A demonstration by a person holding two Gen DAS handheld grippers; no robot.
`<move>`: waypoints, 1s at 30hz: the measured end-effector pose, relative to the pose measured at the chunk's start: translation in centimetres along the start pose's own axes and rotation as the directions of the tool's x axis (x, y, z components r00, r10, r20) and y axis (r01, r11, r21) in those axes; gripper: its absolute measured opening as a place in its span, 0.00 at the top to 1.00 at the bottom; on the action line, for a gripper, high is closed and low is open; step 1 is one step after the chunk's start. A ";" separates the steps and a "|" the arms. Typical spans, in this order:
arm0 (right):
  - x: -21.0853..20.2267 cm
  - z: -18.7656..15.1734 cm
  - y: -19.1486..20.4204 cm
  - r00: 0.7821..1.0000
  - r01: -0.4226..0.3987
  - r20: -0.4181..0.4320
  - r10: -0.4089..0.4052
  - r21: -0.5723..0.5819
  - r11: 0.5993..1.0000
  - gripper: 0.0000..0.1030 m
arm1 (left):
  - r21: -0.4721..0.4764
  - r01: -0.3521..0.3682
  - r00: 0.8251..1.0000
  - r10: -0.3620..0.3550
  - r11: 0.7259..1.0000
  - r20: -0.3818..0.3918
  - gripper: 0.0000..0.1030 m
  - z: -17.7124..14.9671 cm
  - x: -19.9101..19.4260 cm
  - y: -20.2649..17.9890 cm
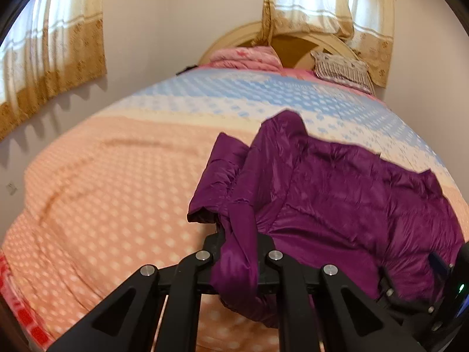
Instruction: Fold large clothes
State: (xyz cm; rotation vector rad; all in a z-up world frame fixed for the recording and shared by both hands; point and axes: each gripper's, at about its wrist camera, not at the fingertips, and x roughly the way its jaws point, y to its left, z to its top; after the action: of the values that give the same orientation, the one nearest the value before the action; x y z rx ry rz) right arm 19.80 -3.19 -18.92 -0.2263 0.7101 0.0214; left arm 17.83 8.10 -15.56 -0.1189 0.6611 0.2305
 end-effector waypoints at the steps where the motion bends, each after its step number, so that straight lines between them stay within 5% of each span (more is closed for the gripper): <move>1: -0.2 0.2 0.0 0.999 -0.040 -0.002 0.040 -0.004 0.999 0.00 | 0.009 0.004 1.000 -0.004 1.000 0.012 0.93 0.4 -0.5 0.1; 3: -1.1 0.5 -0.9 0.992 -0.128 0.005 0.128 0.000 0.992 0.01 | 0.035 0.019 0.998 -0.021 0.999 0.062 0.93 1.3 -2.2 -0.1; 7: -3.7 0.7 -6.3 0.990 -0.118 0.083 0.113 0.051 0.992 0.01 | 0.119 0.061 0.985 -0.079 0.991 0.154 0.93 3.0 -5.5 -2.9; 14: -4.3 -1.5 -21.3 0.989 0.145 0.010 -0.149 0.184 0.972 0.00 | 0.339 0.194 0.934 -0.279 0.921 0.223 0.93 3.6 -10.4 -13.2; 19: -5.8 -4.9 -30.8 0.954 0.298 -0.085 -0.286 0.317 0.901 0.00 | 0.526 0.258 0.896 -0.404 0.810 0.182 0.93 1.0 -11.0 -22.0; 23: -6.7 -7.7 -34.5 0.937 0.348 -0.130 -0.324 0.384 0.855 0.00 | 0.673 0.291 0.884 -0.461 0.680 0.083 0.93 -3.7 -10.4 -28.3; 26: -6.8 -9.2 -35.4 0.931 0.365 -0.152 -0.332 0.409 0.836 0.00 | 0.778 0.284 0.892 -0.453 0.560 0.001 0.93 -8.3 -8.8 -32.0; 30: -6.7 -10.9 -36.5 0.934 0.358 -0.179 -0.311 0.439 0.824 0.00 | 0.843 0.248 0.913 -0.405 0.478 -0.039 0.93 -12.4 -6.9 -34.1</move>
State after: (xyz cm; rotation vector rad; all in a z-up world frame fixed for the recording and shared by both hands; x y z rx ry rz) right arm 11.26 -40.75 -15.34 0.1162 0.7457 -0.5007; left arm 13.70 -28.37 -19.72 0.7133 0.5040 -0.4814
